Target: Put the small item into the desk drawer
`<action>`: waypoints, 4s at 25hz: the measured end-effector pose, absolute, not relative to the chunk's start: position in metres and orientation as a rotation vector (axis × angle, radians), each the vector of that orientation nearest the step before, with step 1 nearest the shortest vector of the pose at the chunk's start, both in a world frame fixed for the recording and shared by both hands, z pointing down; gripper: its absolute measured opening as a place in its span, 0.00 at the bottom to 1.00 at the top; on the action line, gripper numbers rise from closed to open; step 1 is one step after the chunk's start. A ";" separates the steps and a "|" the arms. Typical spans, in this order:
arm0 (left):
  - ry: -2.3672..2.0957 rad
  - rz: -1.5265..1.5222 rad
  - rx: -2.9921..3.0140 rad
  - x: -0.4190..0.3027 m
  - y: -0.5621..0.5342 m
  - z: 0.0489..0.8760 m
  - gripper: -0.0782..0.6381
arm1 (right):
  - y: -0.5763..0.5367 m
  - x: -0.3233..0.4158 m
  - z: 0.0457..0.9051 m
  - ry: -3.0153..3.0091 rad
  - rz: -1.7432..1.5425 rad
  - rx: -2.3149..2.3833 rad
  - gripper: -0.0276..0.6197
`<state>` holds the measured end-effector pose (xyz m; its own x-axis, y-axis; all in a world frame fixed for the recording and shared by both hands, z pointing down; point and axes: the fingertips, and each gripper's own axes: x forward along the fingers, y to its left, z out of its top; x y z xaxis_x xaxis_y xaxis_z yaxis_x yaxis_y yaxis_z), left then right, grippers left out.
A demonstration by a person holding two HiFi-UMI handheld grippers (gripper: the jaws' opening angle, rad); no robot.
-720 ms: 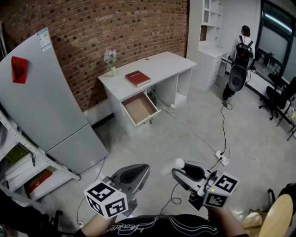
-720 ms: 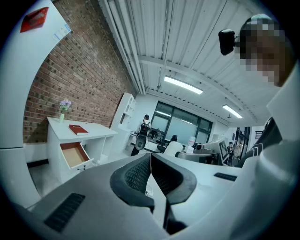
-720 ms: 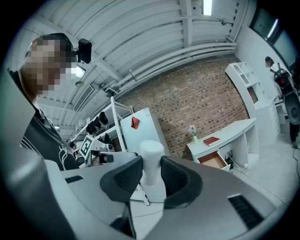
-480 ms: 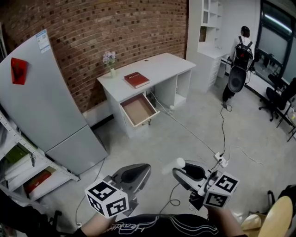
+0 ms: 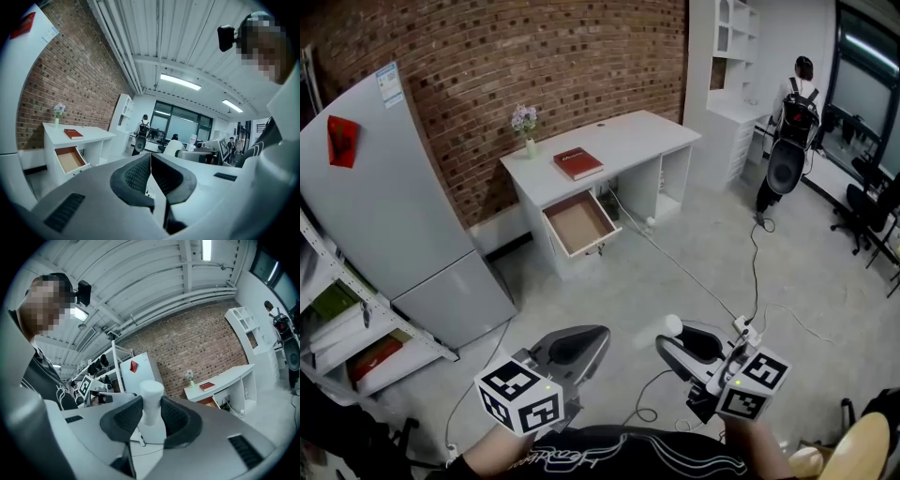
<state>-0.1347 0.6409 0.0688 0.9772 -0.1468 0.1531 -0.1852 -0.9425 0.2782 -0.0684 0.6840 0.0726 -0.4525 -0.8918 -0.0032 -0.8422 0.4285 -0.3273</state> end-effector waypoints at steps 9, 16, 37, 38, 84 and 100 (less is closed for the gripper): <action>-0.267 0.220 2.814 -0.114 0.637 0.086 0.14 | 0.678 -0.044 0.094 2.494 -0.440 -1.543 0.25; -0.267 0.208 2.775 -0.104 0.591 0.114 0.14 | 0.635 -0.035 0.117 2.499 -0.468 -1.560 0.25; -0.160 0.409 2.631 0.028 0.217 0.177 0.14 | 0.268 0.094 0.166 2.395 -0.710 -1.701 0.25; -0.165 0.414 2.623 0.030 0.198 0.182 0.14 | 0.248 0.097 0.169 2.399 -0.721 -1.700 0.25; -0.607 0.544 2.194 0.037 -0.105 0.393 0.14 | -0.141 0.125 0.451 3.028 -1.253 -1.583 0.25; -0.677 0.559 2.136 0.020 -0.138 0.455 0.14 | -0.189 0.112 0.582 3.272 -1.503 -1.439 0.25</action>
